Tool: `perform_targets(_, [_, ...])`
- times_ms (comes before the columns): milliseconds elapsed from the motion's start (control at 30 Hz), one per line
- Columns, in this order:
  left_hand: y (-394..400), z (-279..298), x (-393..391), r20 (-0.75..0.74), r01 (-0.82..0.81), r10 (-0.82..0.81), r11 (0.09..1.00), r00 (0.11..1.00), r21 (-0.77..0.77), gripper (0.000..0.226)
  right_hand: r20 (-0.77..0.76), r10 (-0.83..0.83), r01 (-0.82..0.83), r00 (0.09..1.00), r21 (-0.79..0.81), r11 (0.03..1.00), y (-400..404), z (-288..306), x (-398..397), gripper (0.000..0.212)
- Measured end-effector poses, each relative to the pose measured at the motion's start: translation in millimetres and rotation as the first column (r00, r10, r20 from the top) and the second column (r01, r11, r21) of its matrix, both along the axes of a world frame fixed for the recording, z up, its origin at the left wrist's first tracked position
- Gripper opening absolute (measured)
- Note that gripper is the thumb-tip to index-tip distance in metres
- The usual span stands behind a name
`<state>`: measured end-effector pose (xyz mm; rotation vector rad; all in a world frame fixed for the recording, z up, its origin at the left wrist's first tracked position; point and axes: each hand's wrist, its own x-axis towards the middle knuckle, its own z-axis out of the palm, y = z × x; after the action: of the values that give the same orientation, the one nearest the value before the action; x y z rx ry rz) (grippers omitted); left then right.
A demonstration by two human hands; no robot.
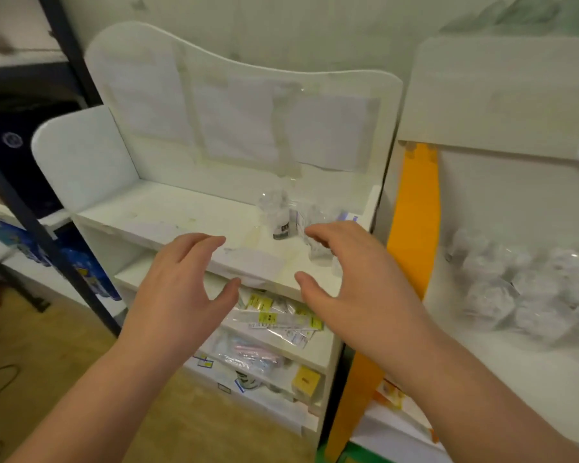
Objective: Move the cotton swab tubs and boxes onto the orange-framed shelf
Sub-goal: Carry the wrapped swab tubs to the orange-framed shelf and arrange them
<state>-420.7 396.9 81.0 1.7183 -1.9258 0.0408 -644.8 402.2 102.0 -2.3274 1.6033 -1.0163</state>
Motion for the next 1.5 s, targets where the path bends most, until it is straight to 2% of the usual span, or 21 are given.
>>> perform_targets(300, [-82,7,50,0.035,0.005,-0.005,1.000,0.999,-0.011,0.059,-0.097,-0.062,0.070,0.993,0.079,0.994,-92,-15,54,0.052])
perform_targets(567, [-203,-24,73,0.024,0.206,-0.207,0.978,0.978,0.025,0.059,-0.149,-0.223,0.248,0.963,0.178,0.952,-141,-66,79,0.050])
perform_targets(767, [-289,-42,85,0.011,0.418,-0.418,0.908,0.908,0.029,0.059,-0.161,-0.414,0.438,0.896,0.172,0.882,-197,-78,105,0.050])
perform_targets(900, [-334,-50,88,0.005,0.520,-0.520,0.854,0.854,0.027,0.059,-0.157,-0.484,0.507,0.861,0.186,0.841,-237,-84,122,0.052])
perform_targets(1067, [-370,-63,80,-0.005,0.636,-0.637,0.769,0.771,0.060,0.061,-0.235,-0.562,0.607,0.793,0.238,0.758,-257,-98,136,0.048])
perform_targets(1167, [-384,-69,70,-0.004,0.686,-0.687,0.724,0.726,0.072,0.065,-0.202,-0.601,0.634,0.774,0.242,0.735,-262,-106,139,0.052])
perform_targets(1300, [-393,-77,60,-0.021,0.729,-0.730,0.679,0.683,0.088,0.068,-0.103,-0.629,0.633,0.770,0.239,0.736,-260,-110,144,0.044])
perform_targets(1500, [-397,-94,45,-0.079,0.757,-0.754,0.642,0.652,0.125,0.074,0.003,-0.638,0.628,0.770,0.177,0.758,-238,-106,145,0.041])
